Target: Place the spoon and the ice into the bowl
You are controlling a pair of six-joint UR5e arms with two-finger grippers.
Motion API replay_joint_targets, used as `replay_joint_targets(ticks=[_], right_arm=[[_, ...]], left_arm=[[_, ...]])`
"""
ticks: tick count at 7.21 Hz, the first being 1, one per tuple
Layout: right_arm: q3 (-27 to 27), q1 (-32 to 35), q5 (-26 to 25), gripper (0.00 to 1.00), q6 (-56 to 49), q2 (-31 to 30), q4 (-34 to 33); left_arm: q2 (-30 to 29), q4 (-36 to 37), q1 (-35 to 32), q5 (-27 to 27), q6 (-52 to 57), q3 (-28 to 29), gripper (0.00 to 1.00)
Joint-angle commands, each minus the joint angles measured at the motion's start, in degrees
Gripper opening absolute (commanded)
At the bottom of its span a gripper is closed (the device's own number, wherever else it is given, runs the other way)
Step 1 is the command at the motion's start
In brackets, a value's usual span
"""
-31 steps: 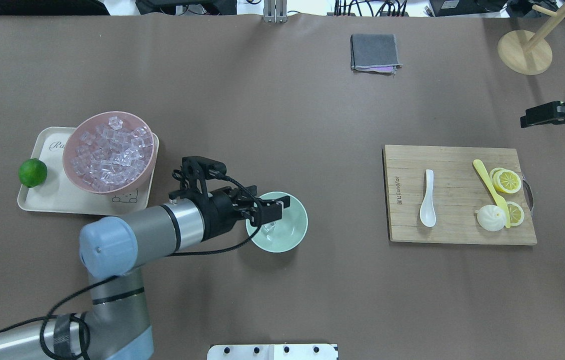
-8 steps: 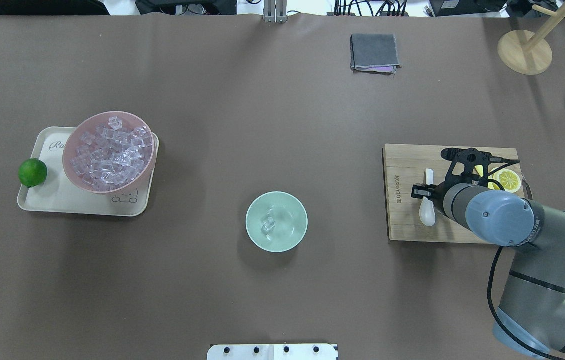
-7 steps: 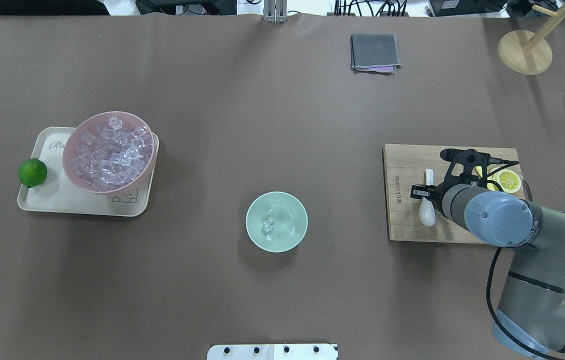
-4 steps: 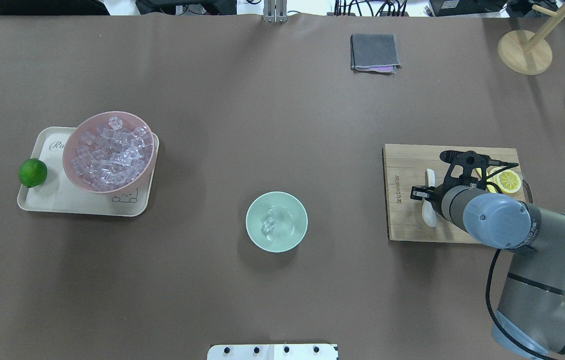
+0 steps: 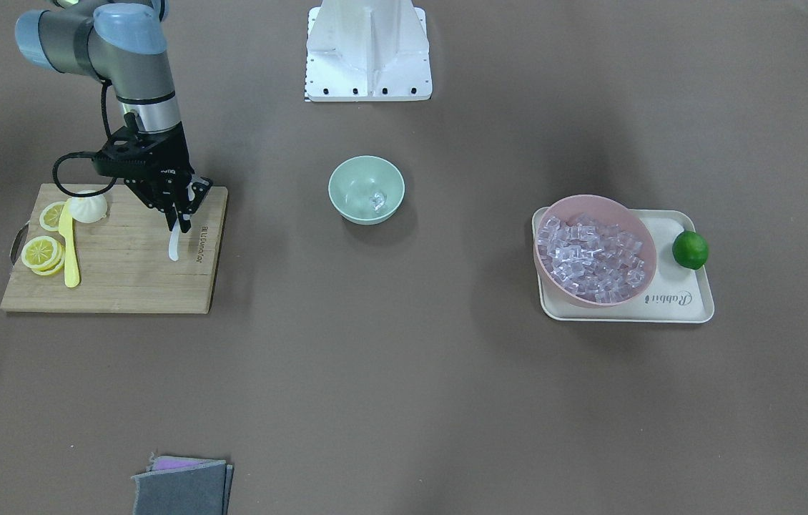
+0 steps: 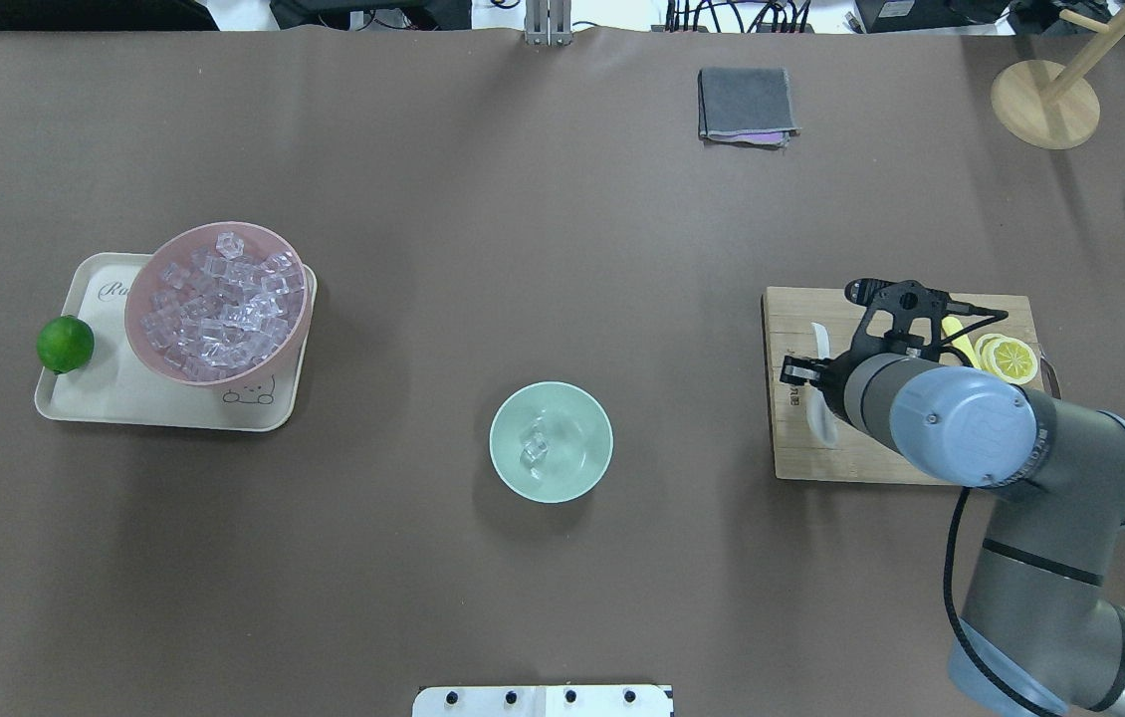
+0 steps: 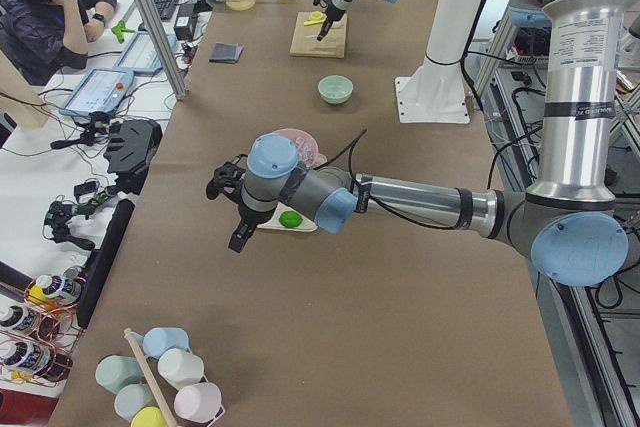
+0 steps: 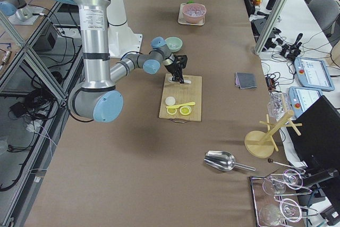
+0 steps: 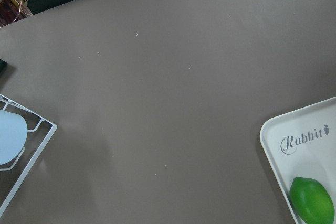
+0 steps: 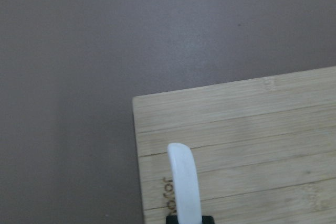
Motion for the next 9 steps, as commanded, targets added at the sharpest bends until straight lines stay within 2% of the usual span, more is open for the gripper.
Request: replay_joint_targets(ticks=[1,3,5,7,8,9], right_arm=[[0.84,-0.86,-0.09,0.0,11.18,12.51,-17.34],[-2.39,-3.66,-0.44,0.0,25.39,25.78,-32.82],[-12.91,-5.25,-1.23,0.0,36.58,35.39,-35.52],[-22.33,-7.27,-4.74,0.0,43.89,41.55,-35.53],[-25.06,-8.06,-5.62,0.0,45.4,43.15,-35.53],[-25.09,-8.51,-5.72,0.0,44.89,43.08,-35.35]], left_arm=[[0.25,-0.03,0.0,-0.01,-0.2,-0.21,0.99],[0.6,-0.03,0.0,-0.1,-0.82,-0.39,0.99],[0.95,-0.03,0.09,-0.1,-0.82,-0.39,0.99],[1.13,-0.03,0.09,-0.19,-0.73,-0.3,0.99],[1.39,-0.03,0.09,-0.19,-0.73,-0.3,0.99],[1.39,-0.03,0.09,-0.19,-0.73,-0.3,0.99]])
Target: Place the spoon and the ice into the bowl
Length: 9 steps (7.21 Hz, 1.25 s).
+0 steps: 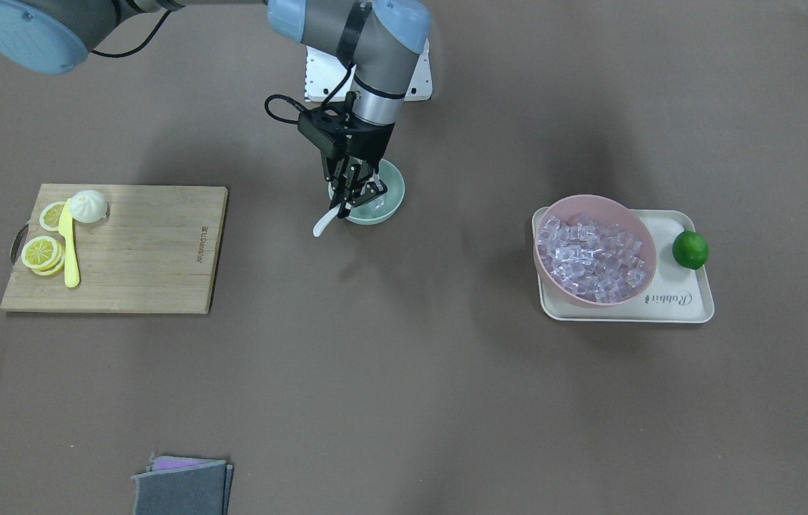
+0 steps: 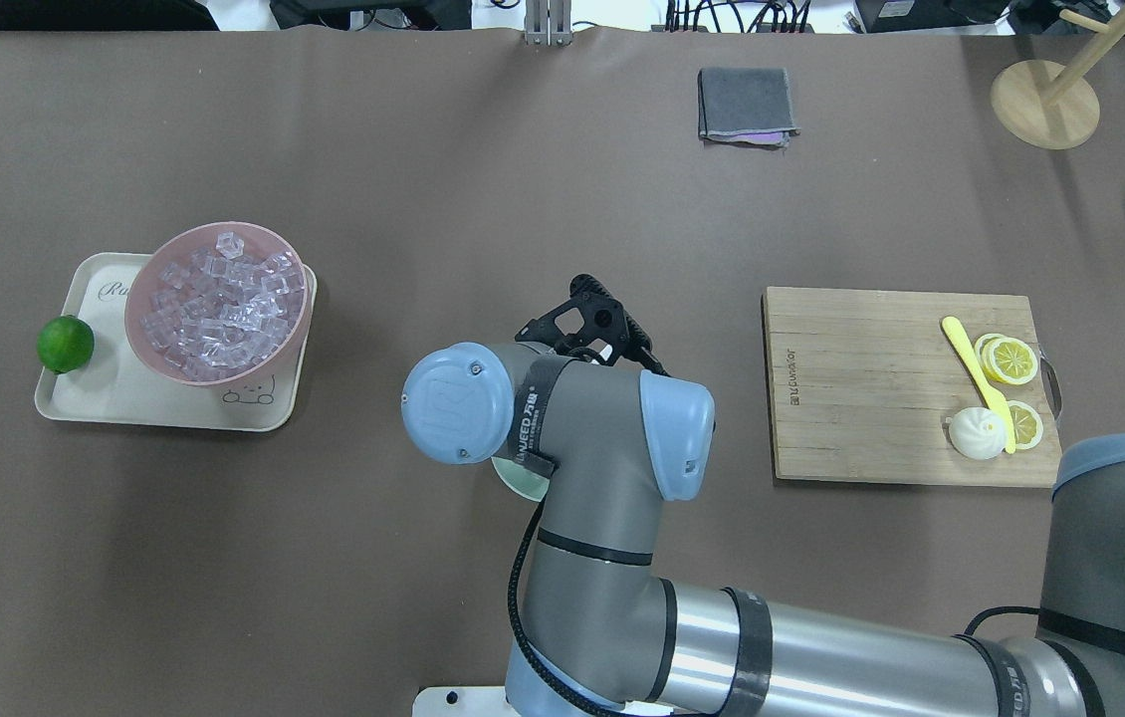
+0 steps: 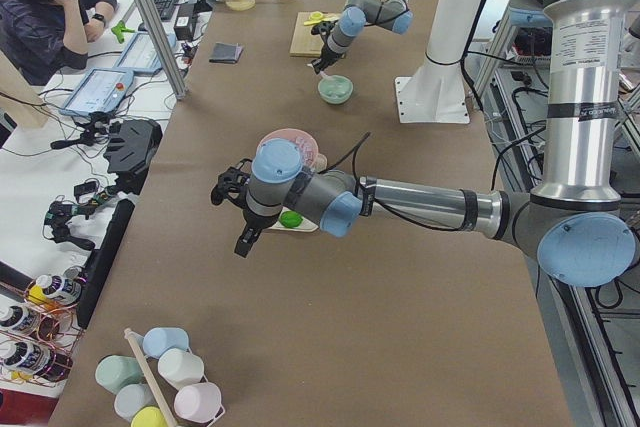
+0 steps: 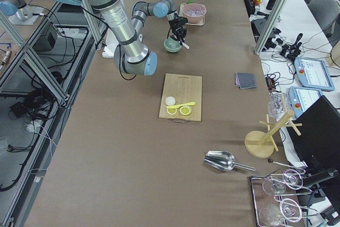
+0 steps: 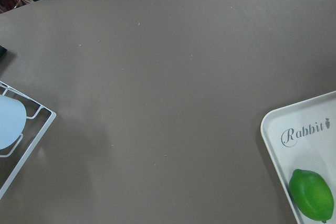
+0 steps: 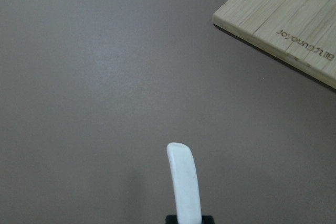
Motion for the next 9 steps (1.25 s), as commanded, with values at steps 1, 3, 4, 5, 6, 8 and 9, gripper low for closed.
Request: replay_joint_targets(ticks=[1,3,4,5,6,8,9], right_arm=[[-1.61,-0.77,-0.58,0.44,-1.47,0.91,0.02],[-0.56,-0.77,-1.97,1.0,-4.99,0.3,-1.72],[1.71,-0.68,-1.89,1.0,-7.7,-0.23,-1.91],[5.39,-0.24,-1.89,1.0,-12.6,-1.62,-1.91],[10.21,1.94,-1.37,1.0,-19.78,-3.99,-1.74],[17.09,11.31,9.29,1.0,-37.53,-8.82,-0.95],[19.2,14.75,12.4,1.0,-44.22,-11.19,-0.95]], left_arm=[[0.11,0.0,0.0,-0.09,-0.08,0.01,0.99],[0.11,0.0,0.09,-0.09,-0.44,-0.08,0.99],[0.02,0.0,0.09,-0.09,-0.44,-0.17,0.99],[0.02,0.0,0.09,-0.09,-0.78,-0.17,0.99],[-0.06,0.0,0.18,0.08,-1.05,0.0,0.99],[1.85,-2.0,0.0,-0.09,-0.62,-0.87,0.99],[2.22,-2.72,0.18,0.69,-1.66,1.13,0.99]])
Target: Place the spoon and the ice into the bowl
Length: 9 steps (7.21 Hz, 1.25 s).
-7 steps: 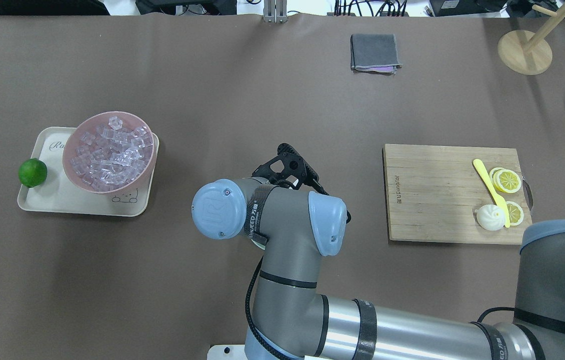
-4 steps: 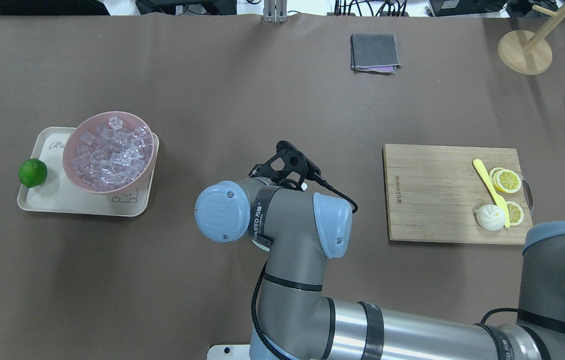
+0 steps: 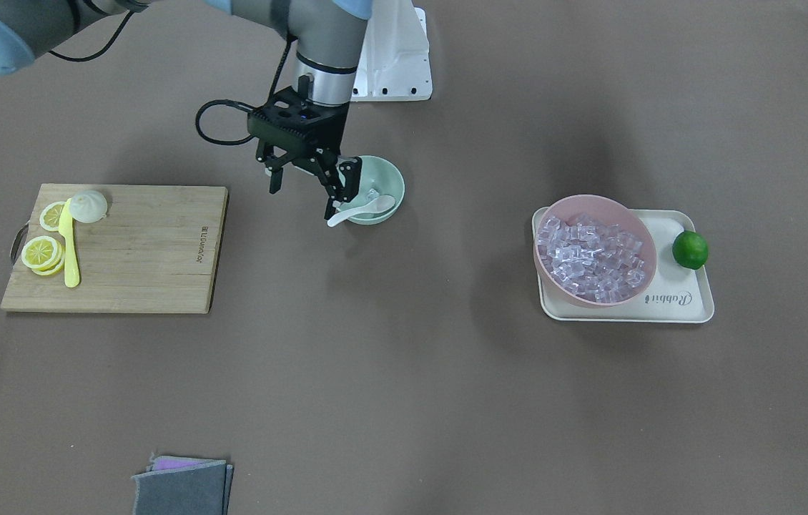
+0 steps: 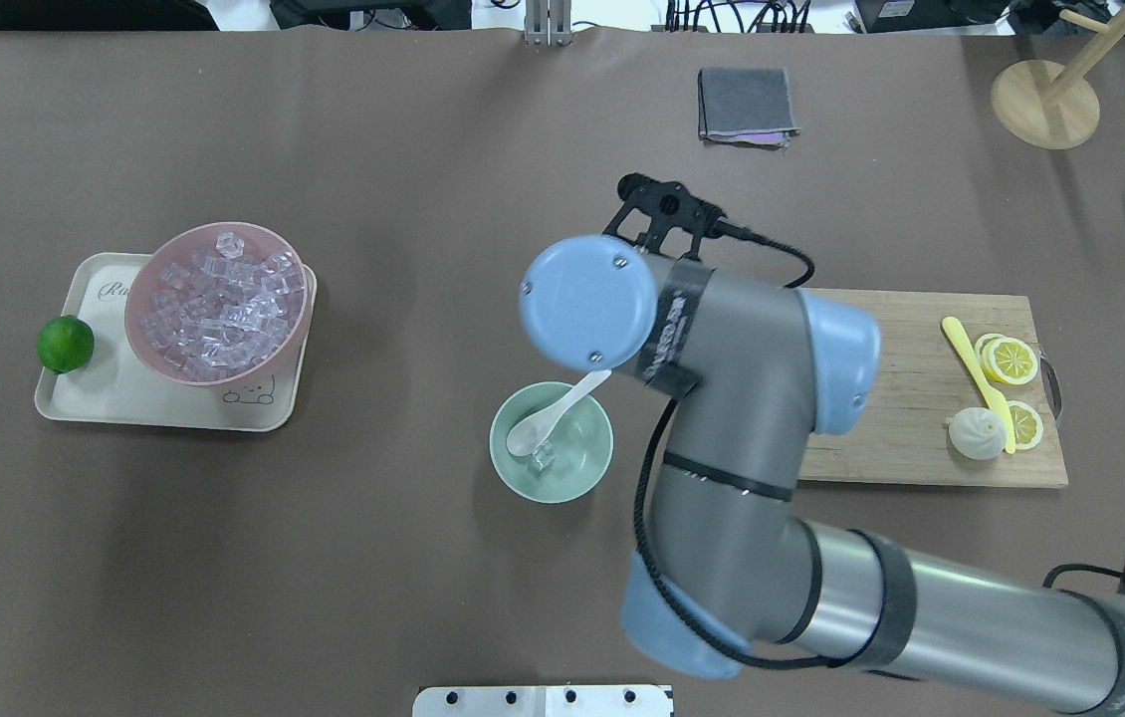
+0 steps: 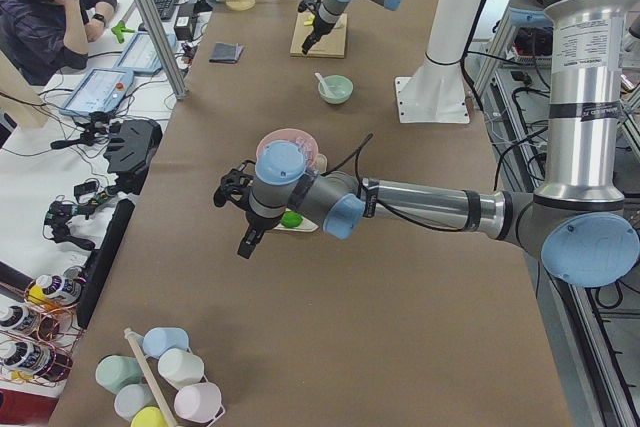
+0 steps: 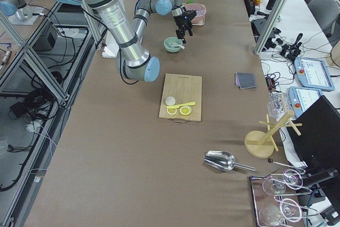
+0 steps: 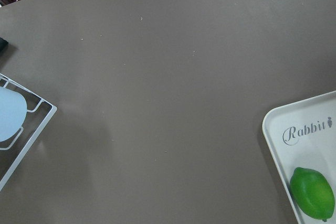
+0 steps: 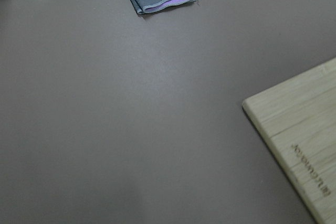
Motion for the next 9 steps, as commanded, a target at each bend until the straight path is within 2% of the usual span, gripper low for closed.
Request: replay_joint_targets(ticks=[1,2,3,4,5,6,7,9], right_arm=[[5.8,8.18,8.52,1.0,-16.27,-5.86,0.24],[7.56,12.21,13.26,1.0,-24.25,-8.85,0.25],[8.1,15.99,17.05,1.0,-32.77,-11.32,0.59],[8.28,20.12,21.52,1.0,-40.69,-15.17,3.47],[8.28,23.82,25.74,1.0,-47.56,-20.6,9.07],[8.11,26.64,28.57,1.0,-52.32,-25.88,14.52],[7.93,30.41,30.95,1.0,-57.07,-29.58,15.88],[6.37,40.85,37.79,1.0,-72.24,-36.79,15.89]], left_arm=[[0.94,-1.33,-0.02,-1.0,-6.74,5.32,0.99],[3.37,-4.73,-0.02,0.12,-6.89,5.97,0.99],[3.57,0.37,-0.2,-0.91,-6.98,5.54,0.99],[2.88,10.52,-0.2,-1.8,-6.81,2.49,0.99],[2.61,18.88,-0.11,-1.89,-3.59,-1.02,0.99],[1.82,26.62,-0.11,-1.8,3.49,-2.97,0.99],[0.95,30.27,-0.55,-1.46,7.65,-3.69,0.99],[1.2,30.57,-0.64,-1.89,7.17,-3.61,0.99]])
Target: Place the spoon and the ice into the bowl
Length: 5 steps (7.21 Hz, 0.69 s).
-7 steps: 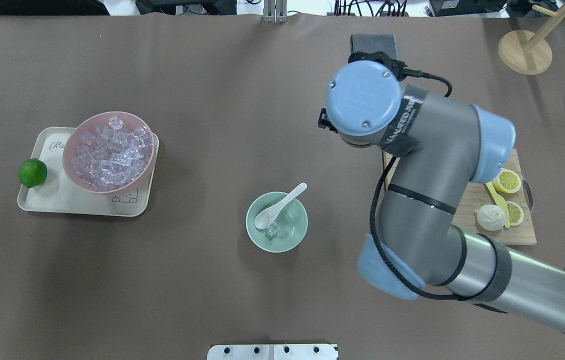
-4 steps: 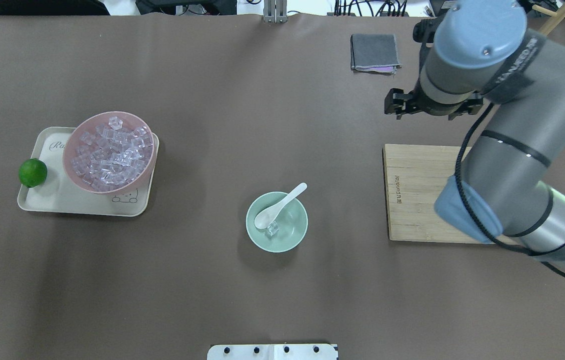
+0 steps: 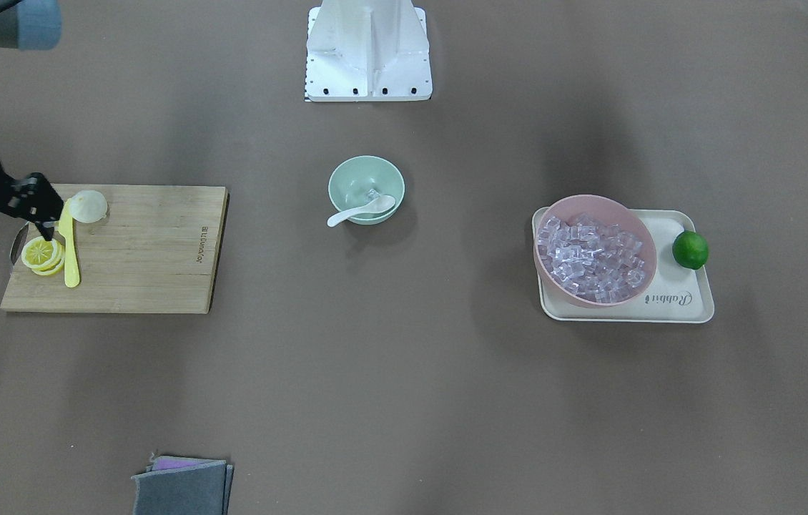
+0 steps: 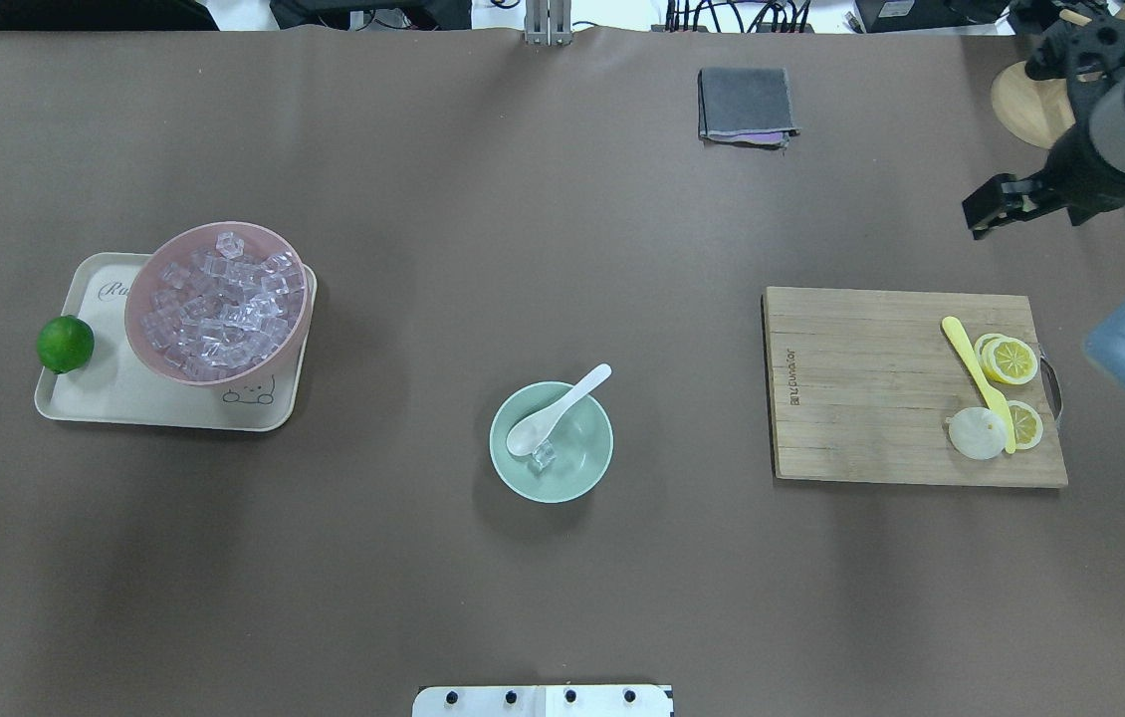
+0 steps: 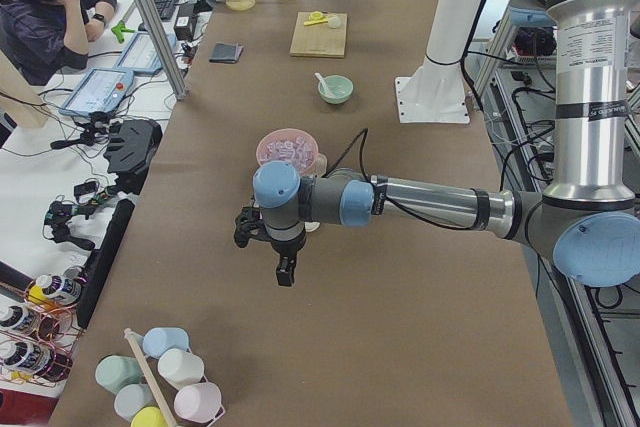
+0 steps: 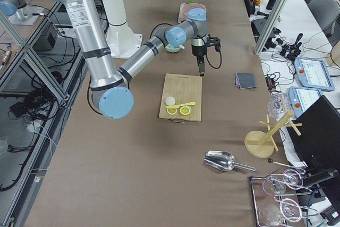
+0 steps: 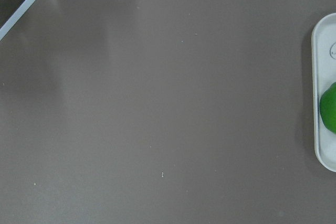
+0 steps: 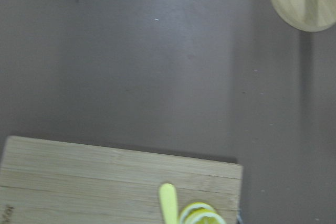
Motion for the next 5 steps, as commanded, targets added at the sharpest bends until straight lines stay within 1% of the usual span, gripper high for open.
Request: replay_joint_targets(ticks=[1,2,3,4,5], right_arm=[[-3.73,11.69,7.9,1.0,-18.54,-7.3,0.48],[-5.41,15.83,10.46,1.0,-27.07,-10.63,0.48],[-5.86,19.09,11.53,1.0,-33.42,-13.88,0.48],[-6.04,21.91,12.15,1.0,-35.92,-16.96,0.48],[-6.65,22.8,12.41,1.0,-35.94,-20.56,0.74]], left_arm=[[0.8,0.44,-0.43,-0.18,0.73,-0.37,0.99],[0.81,0.44,-0.44,-0.27,0.73,-0.37,0.99],[0.81,0.44,-0.44,-0.35,0.73,-0.37,0.99],[0.98,0.35,-0.52,-0.44,0.82,-0.55,0.99],[1.07,0.35,-0.52,-0.44,0.82,-0.55,0.99]])
